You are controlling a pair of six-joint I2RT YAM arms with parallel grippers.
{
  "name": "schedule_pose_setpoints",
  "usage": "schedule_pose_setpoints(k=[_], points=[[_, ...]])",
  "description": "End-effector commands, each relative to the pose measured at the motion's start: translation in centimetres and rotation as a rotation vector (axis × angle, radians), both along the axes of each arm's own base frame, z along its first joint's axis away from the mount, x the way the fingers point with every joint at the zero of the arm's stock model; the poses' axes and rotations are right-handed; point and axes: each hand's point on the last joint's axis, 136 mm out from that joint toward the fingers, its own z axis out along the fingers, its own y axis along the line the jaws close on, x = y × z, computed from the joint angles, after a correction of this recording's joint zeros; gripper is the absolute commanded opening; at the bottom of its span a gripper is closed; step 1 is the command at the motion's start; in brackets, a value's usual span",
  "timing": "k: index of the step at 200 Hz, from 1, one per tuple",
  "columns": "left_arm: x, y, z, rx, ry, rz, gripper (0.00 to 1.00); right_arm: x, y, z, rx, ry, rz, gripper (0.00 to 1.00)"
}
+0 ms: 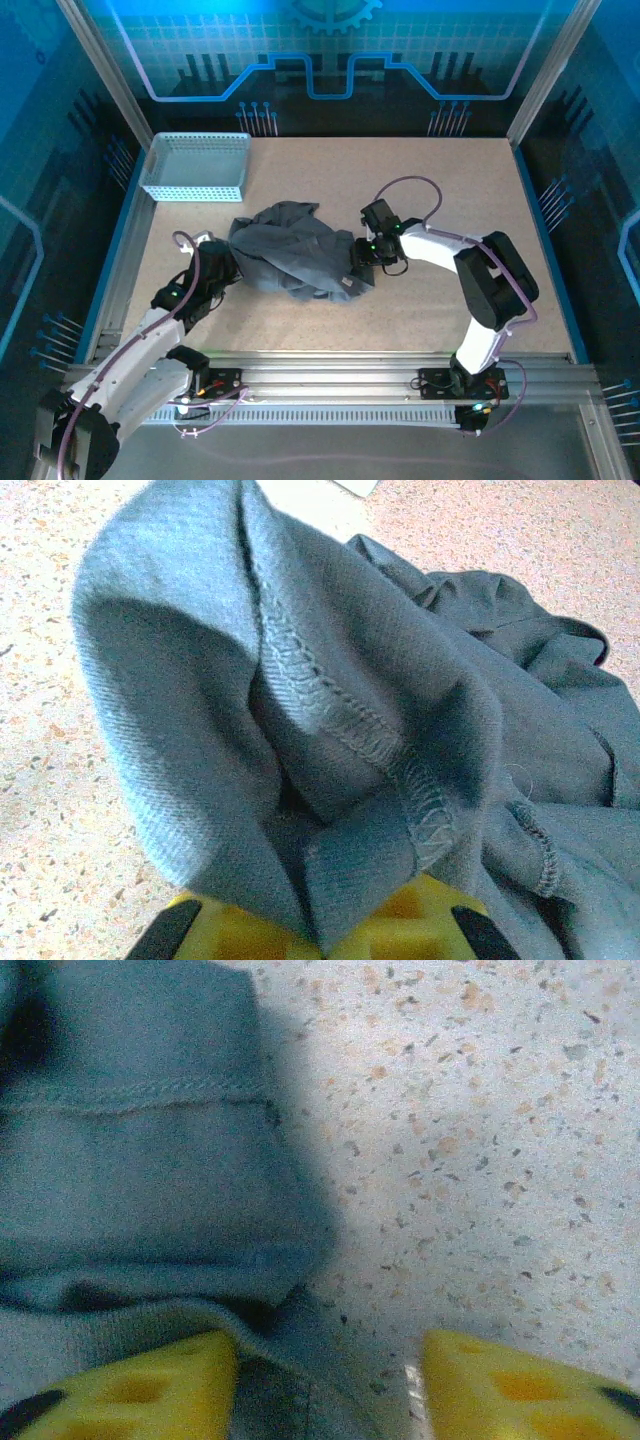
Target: Fold the inside-out t-shirt
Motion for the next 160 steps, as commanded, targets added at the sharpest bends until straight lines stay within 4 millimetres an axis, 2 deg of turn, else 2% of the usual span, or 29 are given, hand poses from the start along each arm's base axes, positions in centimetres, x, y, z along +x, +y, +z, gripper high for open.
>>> schedule_pose_setpoints(k=[1, 27, 35, 47, 56, 62, 73, 90, 105, 118, 128, 136, 148, 160], points=[[0.1, 0.3, 0.1, -0.013, -0.006, 0.021, 0.00, 0.8, 0.7, 0.3, -0.003, -0.028, 0.025, 0.36], [0.4, 0.2, 0.8, -0.018, -0.019, 0.016, 0.00, 1.1, -0.2, 2.0, -0.064, -0.072, 0.016, 0.07], [0.7, 0.2, 1.4, -0.019, -0.031, 0.012, 0.00, 1.3, -1.1, 3.5, -0.103, -0.105, 0.005, 0.00], [1.4, 0.0, 3.1, -0.031, -0.062, 0.000, 0.00, 1.6, -3.1, 6.7, -0.166, -0.168, -0.028, 0.00], [2.1, -0.3, 5.2, -0.042, -0.104, -0.020, 0.00, 1.8, -4.9, 9.9, -0.196, -0.221, -0.062, 0.00], [2.7, -0.6, 6.8, -0.049, -0.137, -0.034, 0.00, 1.9, -6.2, 12.9, -0.202, -0.274, -0.093, 0.00], [3.8, -1.5, 11.0, -0.070, -0.230, -0.080, 0.00, 1.8, -8.7, 18.5, -0.207, -0.372, -0.147, 0.00], [4.9, -3.5, 18.4, -0.123, -0.394, -0.186, 0.00, 0.2, -12.2, 28.4, -0.196, -0.576, -0.226, 0.00], [4.7, -5.2, 24.4, -0.178, -0.539, -0.287, 0.00, -1.8, -13.3, 35.4, -0.148, -0.722, -0.236, 0.00], [4.4, -5.8, 27.6, -0.199, -0.632, -0.328, 0.00, -3.2, -13.3, 38.9, -0.108, -0.776, -0.224, 0.00], [4.6, -5.7, 27.9, -0.185, -0.644, -0.322, 0.00, -3.9, -12.8, 40.0, -0.100, -0.790, -0.212, 0.00], [5.2, -5.2, 26.9, -0.160, -0.609, -0.294, 0.00, -4.1, -12.2, 40.0, -0.109, -0.790, -0.196, 0.00], [6.2, -4.4, 23.7, -0.113, -0.504, -0.238, 0.00, -4.0, -10.6, 38.6, -0.136, -0.769, -0.161, 0.00], [7.1, -3.4, 19.6, -0.066, -0.373, -0.182, 0.00, -3.7, -8.6, 36.1, -0.155, -0.729, -0.121, 0.00]])
